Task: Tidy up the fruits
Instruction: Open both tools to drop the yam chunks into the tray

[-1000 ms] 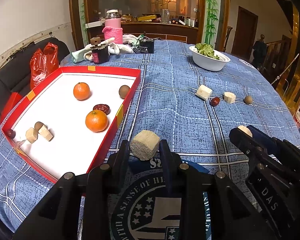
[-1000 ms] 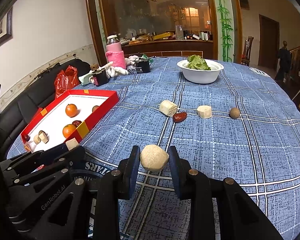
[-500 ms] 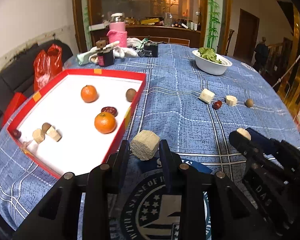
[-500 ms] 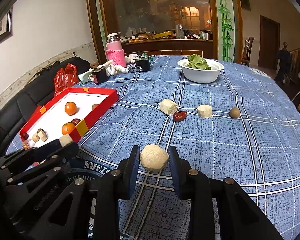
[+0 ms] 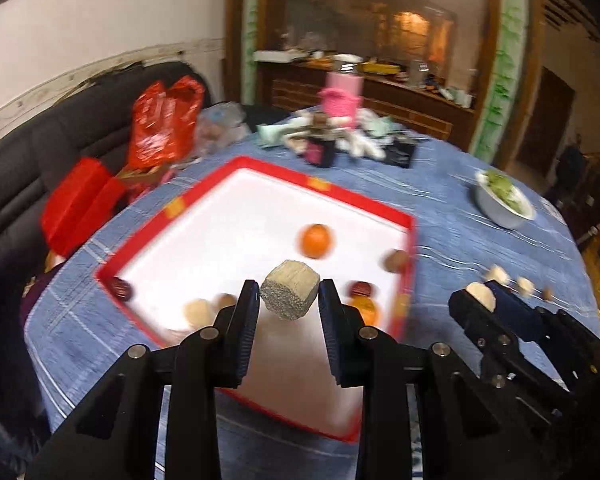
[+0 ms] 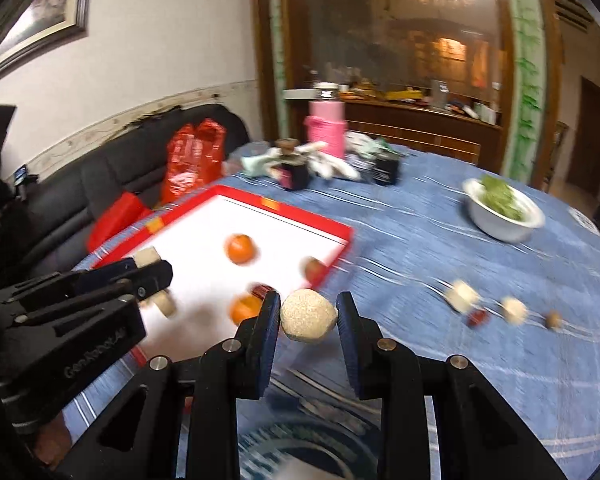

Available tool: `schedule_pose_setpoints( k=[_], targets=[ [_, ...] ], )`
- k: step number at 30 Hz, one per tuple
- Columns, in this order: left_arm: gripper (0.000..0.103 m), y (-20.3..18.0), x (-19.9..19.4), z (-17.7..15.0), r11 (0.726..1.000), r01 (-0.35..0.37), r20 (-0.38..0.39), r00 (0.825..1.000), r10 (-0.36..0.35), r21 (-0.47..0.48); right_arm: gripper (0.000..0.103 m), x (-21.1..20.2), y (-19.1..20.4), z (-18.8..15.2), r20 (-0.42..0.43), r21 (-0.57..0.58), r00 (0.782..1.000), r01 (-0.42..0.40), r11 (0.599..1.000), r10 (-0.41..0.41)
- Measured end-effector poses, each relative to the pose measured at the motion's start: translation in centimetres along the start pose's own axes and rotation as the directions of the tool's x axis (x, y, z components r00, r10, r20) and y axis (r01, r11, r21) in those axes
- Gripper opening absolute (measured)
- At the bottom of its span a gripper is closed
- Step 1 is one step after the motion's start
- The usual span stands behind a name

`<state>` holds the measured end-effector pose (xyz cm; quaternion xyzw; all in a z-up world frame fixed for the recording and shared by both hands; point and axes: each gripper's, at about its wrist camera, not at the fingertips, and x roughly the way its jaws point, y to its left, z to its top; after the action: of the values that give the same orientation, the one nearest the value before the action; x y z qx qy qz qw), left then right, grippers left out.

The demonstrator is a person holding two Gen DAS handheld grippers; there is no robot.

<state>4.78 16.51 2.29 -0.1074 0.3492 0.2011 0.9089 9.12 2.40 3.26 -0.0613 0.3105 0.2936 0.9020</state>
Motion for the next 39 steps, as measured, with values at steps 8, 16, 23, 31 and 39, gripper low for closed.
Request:
schedule_pose_setpoints(
  k=[8, 16, 23, 31, 39],
  targets=[
    [0.028, 3.7, 4.0, 1.0, 0.996, -0.084, -0.053, 0.995, 0.082, -0.037, 0.029, 4.6, 4.1, 2.5, -0.044, 0.0, 0.995, -0.093, 0.996, 0.093],
    [0.029, 4.6, 5.7, 0.8, 0.992, -0.125, -0.091, 0.988, 0.122, -0.029, 0.029, 7.3, 5.7, 2.7, -0.094, -0.007, 0.989, -0.113, 0.994, 0.112],
    [0.05, 5.6, 7.0, 1.1, 0.985, -0.164, -0.17, 0.974, 0.153, -0.056, 0.041, 9.7, 6.2, 2.3, -0.17, -0.001, 0.978, -0.123, 0.992, 0.121],
    [0.061, 4.6, 4.1, 1.3, 0.987, -0.123, -0.102, 0.988, 0.112, -0.102, 0.066, 5.2, 3.3, 2.4, -0.057, 0.044, 0.986, -0.152, 0.987, 0.154],
    [0.068, -2.9, 0.6, 0.2, 0.999, 0.05, 0.024, 0.998, -0.05, 0.007, 0.078, -0.7, -7.6, -1.0, 0.03, 0.166, 0.999, 0.036, 0.985, -0.042]
  ],
)
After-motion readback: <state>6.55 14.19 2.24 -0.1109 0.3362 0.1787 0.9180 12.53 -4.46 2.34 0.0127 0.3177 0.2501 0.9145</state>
